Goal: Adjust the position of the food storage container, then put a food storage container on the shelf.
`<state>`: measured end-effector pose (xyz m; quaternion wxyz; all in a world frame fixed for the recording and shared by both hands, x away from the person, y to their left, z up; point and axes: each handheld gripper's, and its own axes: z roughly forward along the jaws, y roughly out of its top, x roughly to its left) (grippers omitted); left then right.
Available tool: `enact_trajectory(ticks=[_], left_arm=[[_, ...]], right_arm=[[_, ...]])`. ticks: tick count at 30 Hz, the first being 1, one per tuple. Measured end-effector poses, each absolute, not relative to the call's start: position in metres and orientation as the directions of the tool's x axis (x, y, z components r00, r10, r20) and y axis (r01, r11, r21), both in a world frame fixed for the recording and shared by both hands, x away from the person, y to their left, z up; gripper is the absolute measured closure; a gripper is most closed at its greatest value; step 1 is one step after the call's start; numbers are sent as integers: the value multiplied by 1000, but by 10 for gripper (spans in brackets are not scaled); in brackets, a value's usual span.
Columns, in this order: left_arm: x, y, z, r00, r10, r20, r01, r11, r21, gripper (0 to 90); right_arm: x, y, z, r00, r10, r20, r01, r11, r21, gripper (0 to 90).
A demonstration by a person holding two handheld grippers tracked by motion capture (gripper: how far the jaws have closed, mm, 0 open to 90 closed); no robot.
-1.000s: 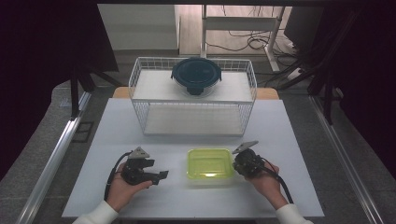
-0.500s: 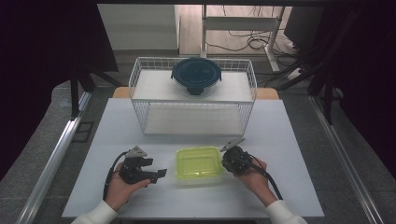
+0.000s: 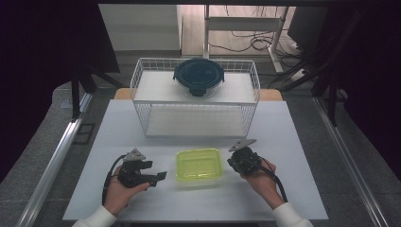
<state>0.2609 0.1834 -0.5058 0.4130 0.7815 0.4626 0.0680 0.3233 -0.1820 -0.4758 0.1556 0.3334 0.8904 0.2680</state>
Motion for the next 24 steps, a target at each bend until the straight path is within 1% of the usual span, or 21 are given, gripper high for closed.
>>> enact_trajectory(ticks=[4,8,9,10,11,12,15,16,18,20,24], left_arm=[[260,183,-505,562,780,-274,666,-230,710,229],[258,182,-504,561,782,-272,664,-229,711,229],[258,182,-504,561,782,-270,664,-230,712,228],[258,182,-504,561,783,-269,663,-230,712,228],[257,183,-504,562,783,-268,663,-233,711,228],[257,183,-504,562,783,-268,664,-233,711,228],[256,185,-504,557,785,-271,664,-225,713,227],[255,185,-504,555,785,-275,665,-219,714,226],[256,187,-503,548,782,-297,670,-198,715,222],[256,187,-502,545,771,-330,678,-173,714,218],[258,187,-499,549,757,-354,678,-156,718,217]], right_arm=[[315,-199,-470,-703,707,-76,518,583,626,887],[315,-211,-466,-679,734,-15,540,512,668,883],[315,-213,-465,-672,740,11,549,488,679,854],[316,-215,-464,-667,744,33,554,466,690,786],[317,-216,-463,-660,749,53,558,441,703,679],[317,-216,-463,-654,753,73,561,418,715,604],[317,-216,-460,-628,767,132,570,338,749,398],[317,-216,-459,-622,769,150,577,321,751,350],[318,-215,-458,-613,771,171,595,309,741,304],[319,-214,-459,-622,757,199,607,306,734,299],[322,-210,-463,-616,748,246,636,289,715,301]])
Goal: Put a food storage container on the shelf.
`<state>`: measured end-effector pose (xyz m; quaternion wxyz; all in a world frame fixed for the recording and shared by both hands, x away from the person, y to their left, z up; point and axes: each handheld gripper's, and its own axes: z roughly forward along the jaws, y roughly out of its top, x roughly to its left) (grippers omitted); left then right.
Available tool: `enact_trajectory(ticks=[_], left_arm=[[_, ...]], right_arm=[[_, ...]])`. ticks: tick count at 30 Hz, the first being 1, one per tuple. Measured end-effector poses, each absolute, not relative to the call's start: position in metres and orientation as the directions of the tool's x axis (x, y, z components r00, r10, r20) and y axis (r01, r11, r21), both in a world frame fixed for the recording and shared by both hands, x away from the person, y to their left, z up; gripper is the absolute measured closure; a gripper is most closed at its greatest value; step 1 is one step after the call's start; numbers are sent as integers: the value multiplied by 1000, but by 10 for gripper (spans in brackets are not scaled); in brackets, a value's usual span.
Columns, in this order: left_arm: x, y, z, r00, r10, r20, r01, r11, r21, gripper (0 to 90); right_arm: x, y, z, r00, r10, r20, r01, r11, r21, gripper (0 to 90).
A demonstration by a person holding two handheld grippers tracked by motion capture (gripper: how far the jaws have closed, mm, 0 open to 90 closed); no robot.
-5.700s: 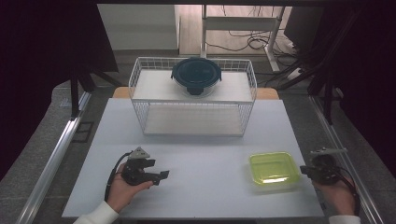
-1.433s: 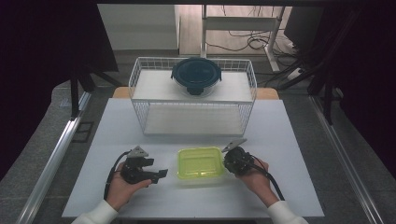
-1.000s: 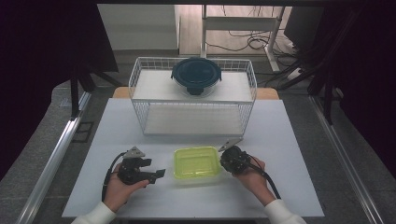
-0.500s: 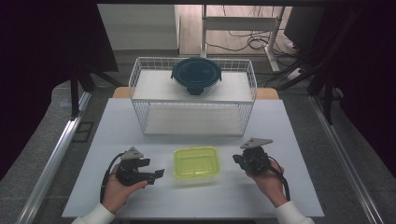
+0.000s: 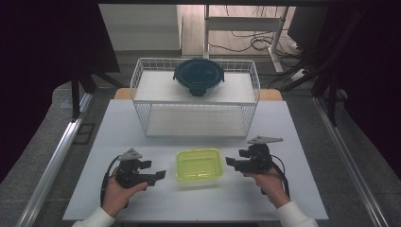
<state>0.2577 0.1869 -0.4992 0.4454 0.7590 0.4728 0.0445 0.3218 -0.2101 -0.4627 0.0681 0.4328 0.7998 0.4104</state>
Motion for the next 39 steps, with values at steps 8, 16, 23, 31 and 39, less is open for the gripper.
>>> enact_trajectory(ticks=[8,16,23,31,39], left_arm=[[267,183,-502,535,742,-404,707,-131,695,215],[284,171,-509,499,721,-481,764,-103,637,216],[297,168,-515,452,669,-590,812,-34,583,273],[305,165,-523,416,621,-664,853,-14,522,349],[309,158,-530,379,574,-726,884,5,467,480]], right_arm=[[325,-203,-469,-622,731,280,655,291,697,320],[328,-200,-478,-607,738,294,678,288,676,347],[330,-200,-480,-588,727,354,708,251,659,388],[347,-197,-495,-535,683,496,792,201,577,467],[353,-192,-504,-509,645,571,829,187,528,586]])
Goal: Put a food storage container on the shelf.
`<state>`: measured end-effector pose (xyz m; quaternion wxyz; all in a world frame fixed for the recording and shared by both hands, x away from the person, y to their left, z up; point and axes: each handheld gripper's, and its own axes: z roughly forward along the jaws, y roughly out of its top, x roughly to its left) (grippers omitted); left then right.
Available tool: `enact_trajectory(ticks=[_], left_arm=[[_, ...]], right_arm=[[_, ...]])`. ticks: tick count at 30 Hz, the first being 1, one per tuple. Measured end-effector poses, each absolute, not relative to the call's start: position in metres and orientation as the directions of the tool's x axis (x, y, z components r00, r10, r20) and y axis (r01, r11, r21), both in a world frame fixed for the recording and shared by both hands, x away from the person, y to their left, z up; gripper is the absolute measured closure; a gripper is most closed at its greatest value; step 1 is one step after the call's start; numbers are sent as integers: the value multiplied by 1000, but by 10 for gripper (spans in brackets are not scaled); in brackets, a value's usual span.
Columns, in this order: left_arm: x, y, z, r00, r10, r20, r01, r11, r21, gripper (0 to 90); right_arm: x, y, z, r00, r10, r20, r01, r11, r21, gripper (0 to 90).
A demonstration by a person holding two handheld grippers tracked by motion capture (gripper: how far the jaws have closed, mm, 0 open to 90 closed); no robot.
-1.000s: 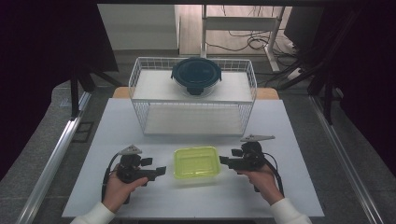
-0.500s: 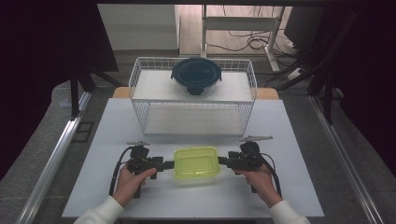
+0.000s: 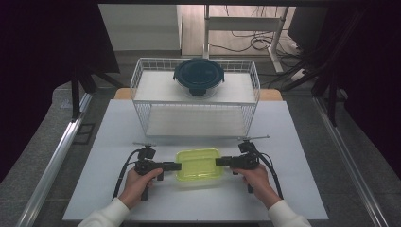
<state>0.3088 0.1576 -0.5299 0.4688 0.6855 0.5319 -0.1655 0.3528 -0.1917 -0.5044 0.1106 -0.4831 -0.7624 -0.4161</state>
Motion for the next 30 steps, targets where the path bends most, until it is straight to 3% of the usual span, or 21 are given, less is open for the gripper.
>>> enact_trajectory(ticks=[11,17,30], left_arm=[[311,156,-535,306,534,-788,915,63,398,714],[309,160,-530,316,536,-783,905,77,418,764],[300,156,-503,413,529,-741,852,63,519,773]], right_arm=[[354,-195,-509,-439,618,652,880,148,452,733],[348,-196,-500,-452,599,660,870,133,475,765],[336,-201,-472,-539,597,594,800,140,584,775]])
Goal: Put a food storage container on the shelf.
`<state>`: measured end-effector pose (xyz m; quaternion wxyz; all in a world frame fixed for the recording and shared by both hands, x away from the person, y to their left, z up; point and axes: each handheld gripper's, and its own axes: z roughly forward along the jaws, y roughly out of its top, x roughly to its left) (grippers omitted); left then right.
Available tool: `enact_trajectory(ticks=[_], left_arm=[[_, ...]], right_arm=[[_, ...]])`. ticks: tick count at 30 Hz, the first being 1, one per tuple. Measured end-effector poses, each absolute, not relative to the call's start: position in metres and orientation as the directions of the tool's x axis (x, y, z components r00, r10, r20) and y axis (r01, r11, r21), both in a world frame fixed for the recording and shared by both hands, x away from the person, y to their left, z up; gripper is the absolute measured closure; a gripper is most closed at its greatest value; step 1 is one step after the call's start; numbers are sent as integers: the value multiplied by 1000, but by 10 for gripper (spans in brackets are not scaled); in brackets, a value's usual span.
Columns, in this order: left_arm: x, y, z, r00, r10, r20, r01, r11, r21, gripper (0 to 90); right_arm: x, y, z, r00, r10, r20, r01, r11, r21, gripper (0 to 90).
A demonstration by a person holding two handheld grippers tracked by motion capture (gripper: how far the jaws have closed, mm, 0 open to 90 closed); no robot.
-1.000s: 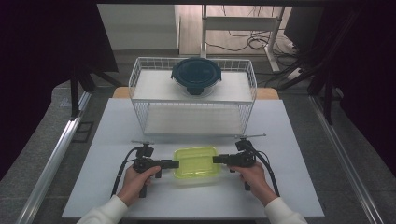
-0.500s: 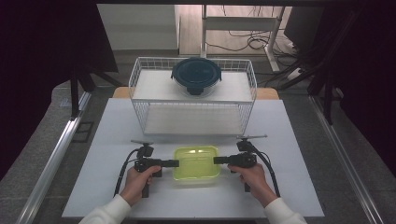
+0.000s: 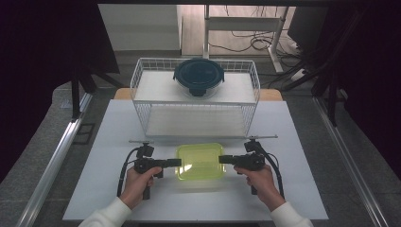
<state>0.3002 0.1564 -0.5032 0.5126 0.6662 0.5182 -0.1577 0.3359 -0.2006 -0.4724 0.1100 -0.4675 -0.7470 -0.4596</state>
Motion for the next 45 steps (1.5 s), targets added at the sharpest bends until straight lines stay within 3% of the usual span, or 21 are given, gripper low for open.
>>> enact_trajectory(ticks=[23,45], left_arm=[[303,159,-432,532,530,-660,752,62,656,782],[324,170,-347,593,535,-602,681,66,730,782]], right_arm=[[332,-199,-401,-667,584,462,653,160,740,777],[350,-191,-321,-728,555,402,556,135,820,775]])
